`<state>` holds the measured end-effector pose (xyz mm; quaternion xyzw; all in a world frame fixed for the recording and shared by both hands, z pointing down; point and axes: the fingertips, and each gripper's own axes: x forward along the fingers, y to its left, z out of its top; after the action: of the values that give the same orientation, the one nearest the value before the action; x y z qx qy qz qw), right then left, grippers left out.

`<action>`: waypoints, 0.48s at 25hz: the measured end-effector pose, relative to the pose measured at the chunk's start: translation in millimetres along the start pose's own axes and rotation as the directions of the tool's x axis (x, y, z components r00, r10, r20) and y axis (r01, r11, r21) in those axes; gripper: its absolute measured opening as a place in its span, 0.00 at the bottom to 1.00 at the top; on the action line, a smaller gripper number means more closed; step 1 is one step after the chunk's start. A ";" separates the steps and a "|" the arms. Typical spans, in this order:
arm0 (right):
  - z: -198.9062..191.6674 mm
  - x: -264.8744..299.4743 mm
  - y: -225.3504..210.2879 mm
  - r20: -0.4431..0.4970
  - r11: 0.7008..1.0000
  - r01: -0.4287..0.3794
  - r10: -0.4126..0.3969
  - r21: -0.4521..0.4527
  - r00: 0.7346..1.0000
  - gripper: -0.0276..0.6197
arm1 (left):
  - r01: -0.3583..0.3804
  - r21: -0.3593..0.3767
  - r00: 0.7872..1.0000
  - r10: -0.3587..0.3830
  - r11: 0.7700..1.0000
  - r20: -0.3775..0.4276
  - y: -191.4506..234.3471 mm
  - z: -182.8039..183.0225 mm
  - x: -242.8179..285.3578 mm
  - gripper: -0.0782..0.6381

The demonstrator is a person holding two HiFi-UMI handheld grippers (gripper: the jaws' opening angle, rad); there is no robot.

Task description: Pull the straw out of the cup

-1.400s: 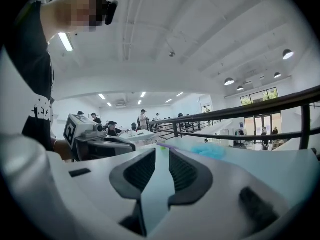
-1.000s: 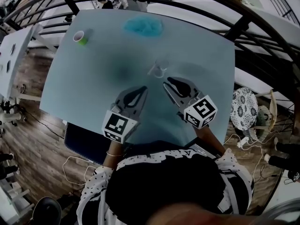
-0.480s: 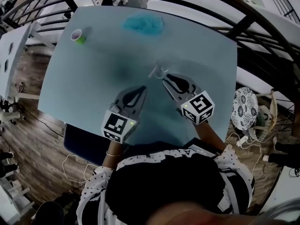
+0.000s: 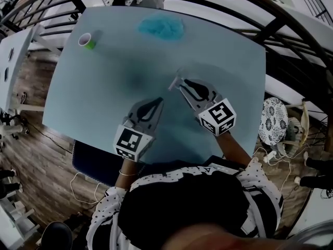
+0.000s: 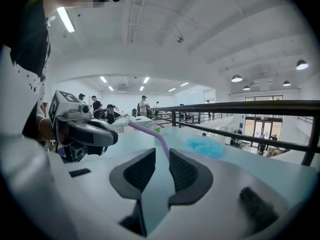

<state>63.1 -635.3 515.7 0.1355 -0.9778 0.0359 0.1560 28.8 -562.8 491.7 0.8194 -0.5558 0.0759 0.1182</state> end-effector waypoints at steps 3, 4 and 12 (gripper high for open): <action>-2.1 6.9 -4.0 0.004 1.000 0.004 -0.004 -0.014 1.000 0.15 | 0.002 -0.005 1.000 -0.002 1.000 -0.007 1.5 -4.9 0.5 0.12; -3.9 9.2 -5.7 0.001 1.000 0.010 -0.010 -0.017 1.000 0.15 | 0.003 -0.009 1.000 -0.003 1.000 -0.010 1.9 -7.1 0.3 0.12; -4.5 18.0 -7.2 0.001 0.999 0.006 -0.006 -0.047 1.000 0.15 | -0.005 -0.013 1.000 0.005 1.000 -0.014 4.4 -8.7 -1.1 0.12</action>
<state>50.0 -646.3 525.8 0.1347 -0.9780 0.0123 0.1587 24.4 -561.0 500.3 0.8167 -0.5574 0.0782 0.1270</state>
